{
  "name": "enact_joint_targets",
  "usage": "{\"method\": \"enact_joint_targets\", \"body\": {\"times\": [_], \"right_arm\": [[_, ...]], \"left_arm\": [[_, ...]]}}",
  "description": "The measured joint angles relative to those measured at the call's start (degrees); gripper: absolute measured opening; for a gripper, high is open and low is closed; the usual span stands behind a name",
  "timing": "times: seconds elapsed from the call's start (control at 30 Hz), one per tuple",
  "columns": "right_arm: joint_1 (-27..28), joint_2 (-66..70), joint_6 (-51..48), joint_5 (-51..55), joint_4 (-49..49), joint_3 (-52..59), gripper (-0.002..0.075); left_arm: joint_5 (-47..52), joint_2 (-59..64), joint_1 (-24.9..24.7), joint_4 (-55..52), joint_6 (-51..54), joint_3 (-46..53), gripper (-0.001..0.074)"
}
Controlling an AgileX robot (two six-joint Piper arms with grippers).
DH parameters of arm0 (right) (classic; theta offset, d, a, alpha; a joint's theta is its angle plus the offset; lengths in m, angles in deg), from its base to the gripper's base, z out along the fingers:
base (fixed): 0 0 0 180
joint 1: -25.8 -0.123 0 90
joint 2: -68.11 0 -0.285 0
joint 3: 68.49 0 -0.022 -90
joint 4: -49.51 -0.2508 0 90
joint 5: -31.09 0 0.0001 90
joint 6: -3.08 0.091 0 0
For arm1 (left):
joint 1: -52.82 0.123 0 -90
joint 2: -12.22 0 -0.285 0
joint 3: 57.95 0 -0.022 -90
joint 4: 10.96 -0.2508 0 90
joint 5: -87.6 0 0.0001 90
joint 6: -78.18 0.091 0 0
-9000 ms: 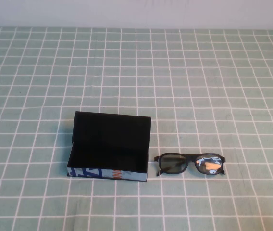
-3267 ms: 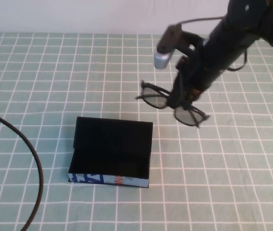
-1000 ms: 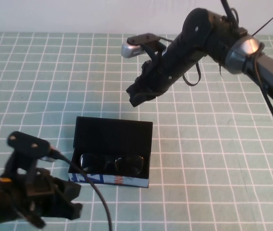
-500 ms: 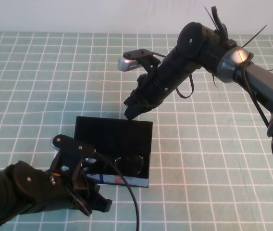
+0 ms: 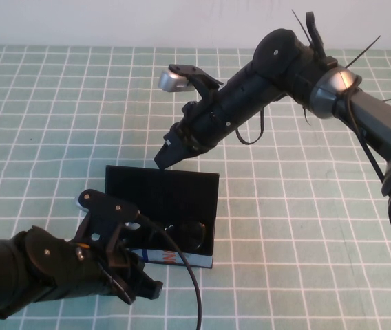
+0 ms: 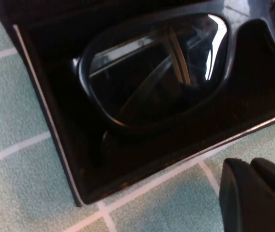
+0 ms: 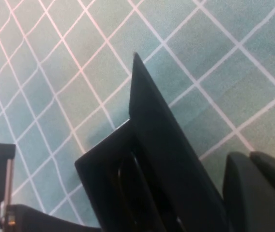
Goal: Return glasses to glasses case
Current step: Close the glasses case
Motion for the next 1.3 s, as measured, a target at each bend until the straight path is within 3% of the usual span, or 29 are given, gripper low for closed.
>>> {"method": "enact_joint_targets", "body": {"times": [0.57, 0.9, 1.3], "right_arm": [[-0.9, 0.0, 2.8, 0.0, -0.6, 0.0, -0.0011], [-3.1, -2.1, 3.2, 0.0, -0.7, 9.3, -0.0011], [-4.0, -2.1, 3.2, -0.2, 0.4, 12.2, -0.0011]], "left_arm": [[-0.1, 0.0, 0.0, 0.3, 0.0, 0.0, -0.0001], [-0.2, 0.0, 0.0, 0.4, 0.0, 0.0, -0.0001], [1.7, 0.0, 0.0, -0.7, 3.5, 0.0, -0.0001]]}}
